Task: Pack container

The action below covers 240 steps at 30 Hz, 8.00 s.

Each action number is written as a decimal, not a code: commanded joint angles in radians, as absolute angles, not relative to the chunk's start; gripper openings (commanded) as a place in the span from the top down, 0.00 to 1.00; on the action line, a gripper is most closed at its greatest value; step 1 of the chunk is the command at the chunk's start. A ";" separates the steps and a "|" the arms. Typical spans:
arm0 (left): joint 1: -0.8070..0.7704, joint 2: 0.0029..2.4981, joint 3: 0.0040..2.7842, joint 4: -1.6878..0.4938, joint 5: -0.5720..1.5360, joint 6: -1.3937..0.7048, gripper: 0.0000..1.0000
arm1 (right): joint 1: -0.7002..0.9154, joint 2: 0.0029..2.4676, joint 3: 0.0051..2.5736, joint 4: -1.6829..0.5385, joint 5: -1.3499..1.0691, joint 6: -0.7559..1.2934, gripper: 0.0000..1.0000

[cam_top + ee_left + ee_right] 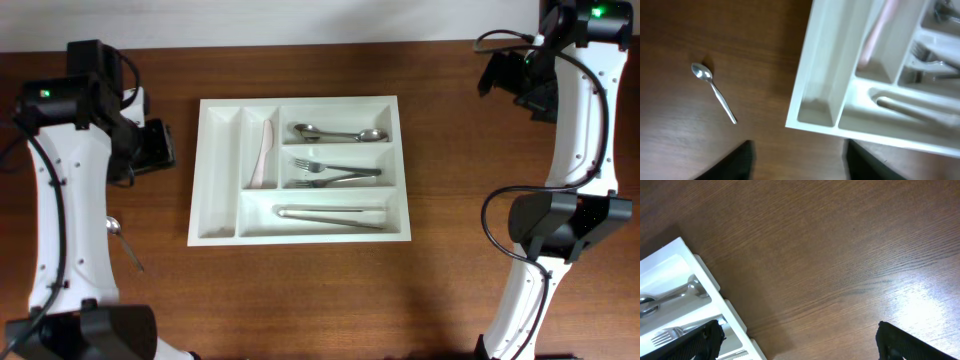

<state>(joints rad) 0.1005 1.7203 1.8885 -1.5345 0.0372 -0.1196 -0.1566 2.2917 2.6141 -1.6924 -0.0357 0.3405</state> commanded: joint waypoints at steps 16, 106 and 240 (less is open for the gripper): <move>0.041 1.687 1.891 -1.554 0.030 -0.118 0.01 | -0.158 2.280 2.619 -1.695 -0.041 0.349 0.01; 0.041 1.687 1.891 -1.512 0.030 -0.118 0.01 | -0.158 2.280 2.619 -1.695 -0.041 0.349 0.01; 0.033 1.687 1.755 -1.342 0.120 -0.239 0.01 | -0.158 2.280 2.619 -1.695 -0.041 0.349 0.01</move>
<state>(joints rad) 0.0383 1.7035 1.7622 -1.3479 0.0845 -0.2287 -0.1566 2.2917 2.6141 -1.6924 -0.0357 0.3405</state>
